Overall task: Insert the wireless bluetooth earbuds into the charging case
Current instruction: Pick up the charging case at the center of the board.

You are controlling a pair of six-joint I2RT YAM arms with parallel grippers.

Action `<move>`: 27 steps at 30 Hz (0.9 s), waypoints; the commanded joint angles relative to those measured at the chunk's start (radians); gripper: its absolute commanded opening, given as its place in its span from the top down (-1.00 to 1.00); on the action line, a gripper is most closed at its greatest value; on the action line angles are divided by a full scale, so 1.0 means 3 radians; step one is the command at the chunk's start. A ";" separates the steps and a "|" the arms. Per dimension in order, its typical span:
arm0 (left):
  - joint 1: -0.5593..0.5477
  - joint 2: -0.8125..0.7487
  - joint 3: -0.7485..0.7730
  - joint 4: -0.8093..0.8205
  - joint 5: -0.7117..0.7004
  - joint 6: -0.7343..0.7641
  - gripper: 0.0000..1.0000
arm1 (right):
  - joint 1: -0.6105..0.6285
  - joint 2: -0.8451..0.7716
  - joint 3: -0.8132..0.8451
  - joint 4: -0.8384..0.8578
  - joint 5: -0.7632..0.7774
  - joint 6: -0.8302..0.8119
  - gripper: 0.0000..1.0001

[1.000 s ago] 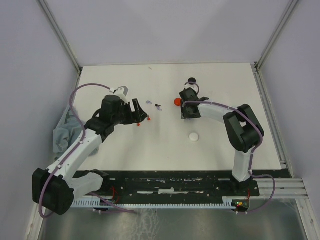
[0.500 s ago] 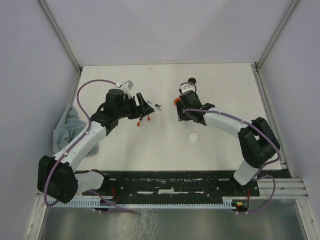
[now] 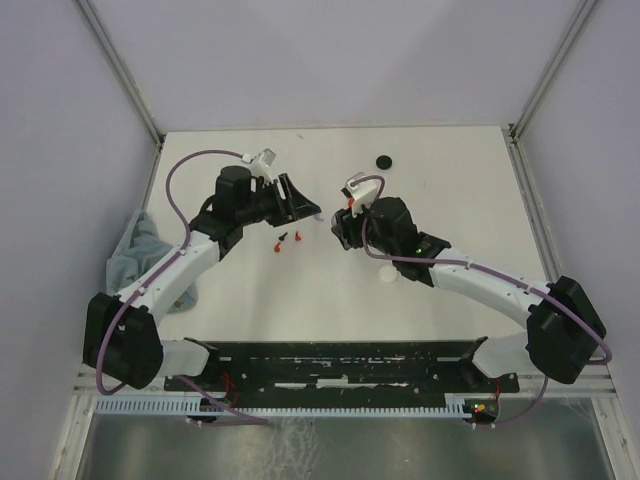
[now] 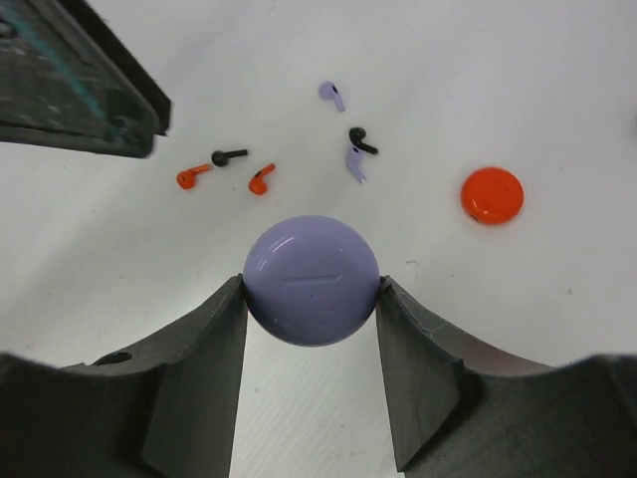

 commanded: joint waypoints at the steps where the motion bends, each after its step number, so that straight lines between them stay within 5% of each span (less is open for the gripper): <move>1: 0.0011 0.0035 0.0120 0.0361 0.0349 -0.0220 -0.23 | 0.0096 -0.0188 -0.0114 0.0703 -0.0249 -0.0349 0.08; 19: -0.0162 0.0136 0.0161 0.0401 0.0426 -0.0164 0.07 | 0.0210 -0.0231 -0.0139 0.1058 -0.0419 -0.0465 0.11; 27: -0.0185 0.0093 0.0305 0.0085 0.0370 0.0257 0.41 | 0.0211 -0.0269 -0.0131 0.1040 -0.0449 -0.0529 -0.03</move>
